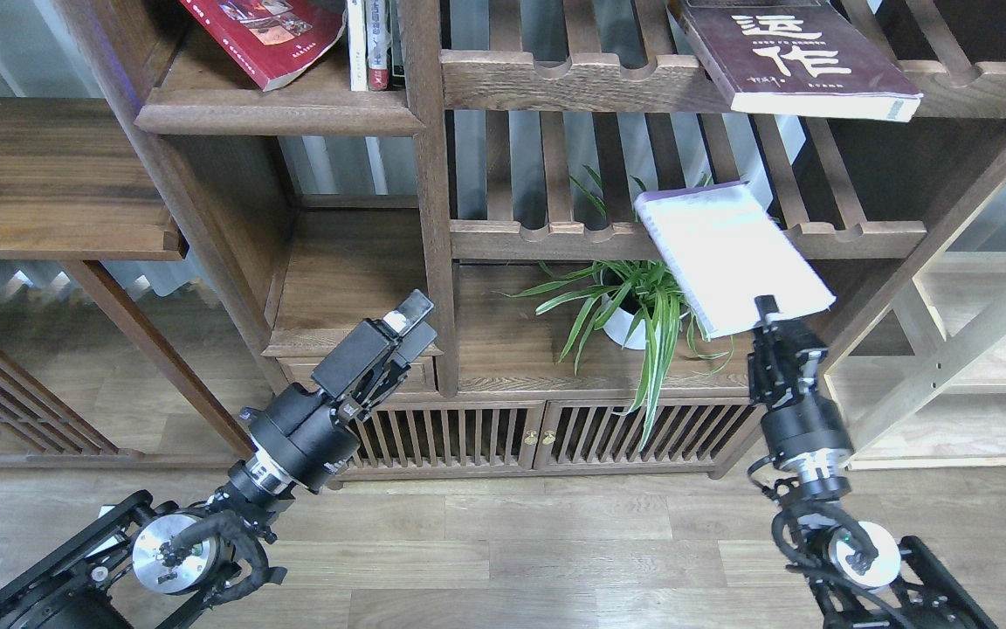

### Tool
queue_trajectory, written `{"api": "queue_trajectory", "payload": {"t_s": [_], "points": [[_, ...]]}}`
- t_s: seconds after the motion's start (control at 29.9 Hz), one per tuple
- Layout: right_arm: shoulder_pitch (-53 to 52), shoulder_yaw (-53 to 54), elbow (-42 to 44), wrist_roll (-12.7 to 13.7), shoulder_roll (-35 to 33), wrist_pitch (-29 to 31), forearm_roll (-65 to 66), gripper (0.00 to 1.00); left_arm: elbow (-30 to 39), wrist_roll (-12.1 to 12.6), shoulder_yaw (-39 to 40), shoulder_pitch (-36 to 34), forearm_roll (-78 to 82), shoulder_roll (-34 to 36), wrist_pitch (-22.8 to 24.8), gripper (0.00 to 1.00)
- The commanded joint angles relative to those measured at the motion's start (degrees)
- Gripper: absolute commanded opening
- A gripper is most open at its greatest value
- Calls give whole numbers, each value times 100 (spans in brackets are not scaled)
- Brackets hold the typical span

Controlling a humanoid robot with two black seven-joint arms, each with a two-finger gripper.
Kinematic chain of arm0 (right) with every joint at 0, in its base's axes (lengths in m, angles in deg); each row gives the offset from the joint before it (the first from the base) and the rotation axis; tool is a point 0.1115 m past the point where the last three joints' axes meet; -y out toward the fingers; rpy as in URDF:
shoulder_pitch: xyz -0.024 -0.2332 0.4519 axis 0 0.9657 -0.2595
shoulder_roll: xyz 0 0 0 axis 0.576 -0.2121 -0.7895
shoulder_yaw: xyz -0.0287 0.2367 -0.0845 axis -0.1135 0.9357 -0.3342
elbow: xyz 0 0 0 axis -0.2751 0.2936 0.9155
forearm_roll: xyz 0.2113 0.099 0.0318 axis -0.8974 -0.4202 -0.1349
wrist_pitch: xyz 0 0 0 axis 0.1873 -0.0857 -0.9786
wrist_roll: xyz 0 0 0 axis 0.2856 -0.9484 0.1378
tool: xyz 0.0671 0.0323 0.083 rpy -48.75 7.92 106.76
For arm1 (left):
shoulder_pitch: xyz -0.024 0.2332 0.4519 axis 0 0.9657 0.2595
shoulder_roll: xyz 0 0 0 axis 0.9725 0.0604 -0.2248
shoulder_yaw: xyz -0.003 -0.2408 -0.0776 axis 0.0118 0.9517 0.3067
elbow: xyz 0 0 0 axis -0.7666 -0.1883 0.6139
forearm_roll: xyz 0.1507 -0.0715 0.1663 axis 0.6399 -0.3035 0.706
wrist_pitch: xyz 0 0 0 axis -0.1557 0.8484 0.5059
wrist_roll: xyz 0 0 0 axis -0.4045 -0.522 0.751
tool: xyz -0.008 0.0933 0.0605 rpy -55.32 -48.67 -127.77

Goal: Organize books on shelf
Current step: 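Tilt the white book off the shelf with the right gripper, then pull the white book toward the left gripper with the right gripper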

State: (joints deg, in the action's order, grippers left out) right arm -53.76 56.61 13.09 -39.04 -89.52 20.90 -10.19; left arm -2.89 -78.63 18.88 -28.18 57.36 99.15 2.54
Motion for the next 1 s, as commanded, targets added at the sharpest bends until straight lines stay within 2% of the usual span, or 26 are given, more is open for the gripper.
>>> {"api": "queue_trajectory", "payload": {"t_s": [0.0,0.17,0.64,0.97], "points": [[16,-353,-220,-11,-6,0,0,3,-51,220,-135,5,-385,95,0,97],[16,-678,-502,-11,56,0,0,3,-209,238,-196,40,-509,402,0,97],[8,-1856,-686,-11,-6,0,0,2,-421,246,-73,49,-641,508,0,97],[-186,-2322,-897,-2,354,0,70,2,-570,229,-65,22,-456,526,0,98]]}}
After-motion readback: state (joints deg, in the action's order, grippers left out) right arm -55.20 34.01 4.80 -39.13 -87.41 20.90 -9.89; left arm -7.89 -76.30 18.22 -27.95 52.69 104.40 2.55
